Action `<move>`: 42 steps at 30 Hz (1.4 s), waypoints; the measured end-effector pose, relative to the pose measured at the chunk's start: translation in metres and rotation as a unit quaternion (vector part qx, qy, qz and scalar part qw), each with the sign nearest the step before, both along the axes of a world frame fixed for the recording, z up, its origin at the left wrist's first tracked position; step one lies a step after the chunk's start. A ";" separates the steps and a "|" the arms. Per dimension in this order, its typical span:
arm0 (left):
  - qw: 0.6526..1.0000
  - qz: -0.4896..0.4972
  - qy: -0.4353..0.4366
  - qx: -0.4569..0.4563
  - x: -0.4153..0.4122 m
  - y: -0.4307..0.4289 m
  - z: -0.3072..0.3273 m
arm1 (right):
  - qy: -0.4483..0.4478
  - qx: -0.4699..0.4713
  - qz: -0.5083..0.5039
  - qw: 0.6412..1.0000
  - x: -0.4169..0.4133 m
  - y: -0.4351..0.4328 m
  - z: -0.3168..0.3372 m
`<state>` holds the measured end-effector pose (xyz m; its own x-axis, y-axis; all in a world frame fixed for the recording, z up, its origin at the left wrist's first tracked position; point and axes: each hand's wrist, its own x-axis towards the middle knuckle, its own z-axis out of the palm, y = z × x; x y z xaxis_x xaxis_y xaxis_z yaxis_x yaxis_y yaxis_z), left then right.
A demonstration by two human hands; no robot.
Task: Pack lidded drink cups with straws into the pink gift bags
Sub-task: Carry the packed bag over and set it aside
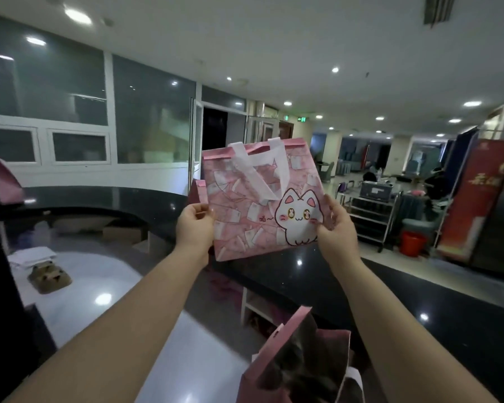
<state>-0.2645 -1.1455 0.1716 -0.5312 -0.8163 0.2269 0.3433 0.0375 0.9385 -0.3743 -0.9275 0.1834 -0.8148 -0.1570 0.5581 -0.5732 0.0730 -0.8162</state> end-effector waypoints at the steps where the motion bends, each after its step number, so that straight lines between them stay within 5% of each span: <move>1: 1.000 0.009 0.006 -0.004 -0.015 0.001 0.000 | 0.016 0.119 -0.066 0.991 -0.018 -0.006 0.000; 4: 0.999 0.034 0.021 -0.026 -0.057 0.010 -0.012 | -0.020 0.286 -0.100 0.953 -0.047 -0.025 -0.019; 10: 0.999 -0.023 -0.009 -0.031 -0.130 0.039 -0.077 | -0.199 0.162 0.127 0.958 -0.072 -0.052 -0.103; 19: 0.950 -0.256 -0.065 -0.169 -0.181 0.002 -0.148 | -0.340 0.092 0.086 0.932 -0.125 -0.065 -0.141; 23: 0.960 -0.149 -0.037 -0.236 -0.204 -0.057 -0.154 | -0.344 0.111 0.031 0.932 -0.130 -0.081 -0.126; 29: 0.916 -0.320 -0.057 -0.236 -0.248 -0.082 -0.138 | -0.247 0.042 -0.138 0.958 -0.132 -0.124 -0.133; 32: 0.915 -0.317 -0.054 -0.245 -0.259 -0.079 -0.139 | -0.209 0.044 -0.195 0.957 -0.137 -0.139 -0.141; 42: 0.927 -0.214 -0.068 -0.300 -0.243 -0.105 -0.162 | -0.205 0.046 -0.217 0.953 -0.148 -0.156 -0.158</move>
<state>-0.5073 -1.2501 0.0101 -0.8339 -0.2736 0.4793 0.3272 0.4542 0.8286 -0.5222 -1.0837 0.0254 -0.9606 0.2117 0.1799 -0.1077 0.3131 -0.9436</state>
